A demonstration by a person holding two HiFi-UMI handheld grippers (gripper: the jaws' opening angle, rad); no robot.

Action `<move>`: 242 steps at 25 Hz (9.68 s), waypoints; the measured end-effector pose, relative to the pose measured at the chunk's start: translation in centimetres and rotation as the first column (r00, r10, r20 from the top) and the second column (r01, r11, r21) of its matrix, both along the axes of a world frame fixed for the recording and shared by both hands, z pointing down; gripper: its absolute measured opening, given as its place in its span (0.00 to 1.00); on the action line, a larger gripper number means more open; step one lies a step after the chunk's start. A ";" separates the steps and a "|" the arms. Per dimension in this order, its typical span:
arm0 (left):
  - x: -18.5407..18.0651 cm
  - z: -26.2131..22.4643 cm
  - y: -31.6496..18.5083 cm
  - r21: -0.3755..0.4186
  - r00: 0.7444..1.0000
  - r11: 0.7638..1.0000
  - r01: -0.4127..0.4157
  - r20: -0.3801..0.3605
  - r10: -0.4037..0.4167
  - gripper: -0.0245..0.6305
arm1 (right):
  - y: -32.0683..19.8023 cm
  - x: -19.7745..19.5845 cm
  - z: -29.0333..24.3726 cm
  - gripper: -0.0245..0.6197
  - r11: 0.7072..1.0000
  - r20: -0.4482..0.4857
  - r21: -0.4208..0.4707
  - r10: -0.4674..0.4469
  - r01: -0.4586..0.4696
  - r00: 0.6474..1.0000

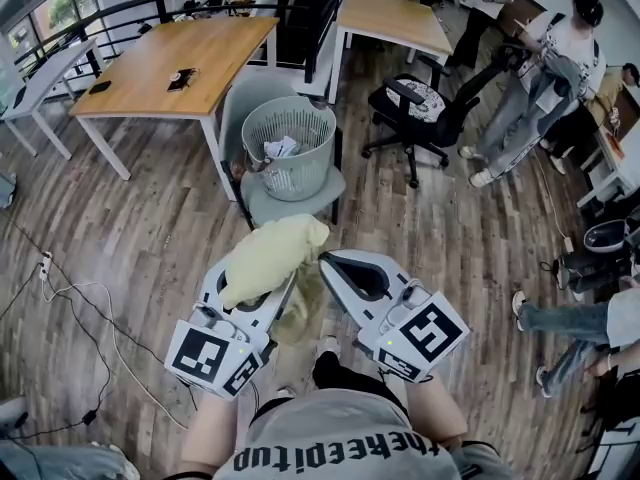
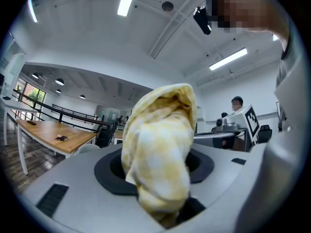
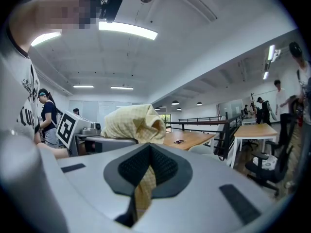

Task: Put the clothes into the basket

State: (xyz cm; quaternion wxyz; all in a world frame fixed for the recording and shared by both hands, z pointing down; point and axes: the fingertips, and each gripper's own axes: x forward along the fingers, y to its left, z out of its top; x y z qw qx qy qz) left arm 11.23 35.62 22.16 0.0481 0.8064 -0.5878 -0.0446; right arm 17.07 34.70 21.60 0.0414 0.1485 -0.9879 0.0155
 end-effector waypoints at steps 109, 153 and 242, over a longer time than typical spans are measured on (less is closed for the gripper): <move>-16.5 3.0 -35.0 -0.101 0.997 0.993 -0.065 -0.046 0.061 0.37 | -34.6 -15.1 3.0 0.05 0.988 -0.027 -0.118 0.099 -0.102 0.995; -15.2 3.3 -43.5 -0.100 0.993 0.990 0.103 -0.042 -0.108 0.37 | -44.2 -13.8 4.5 0.05 0.987 -0.006 -0.145 -0.067 0.066 0.998; -23.0 24.5 -52.9 -0.481 0.968 0.843 -0.240 -0.056 0.244 0.41 | -48.2 -20.9 17.9 0.05 0.836 -0.163 -0.388 0.352 -0.388 0.922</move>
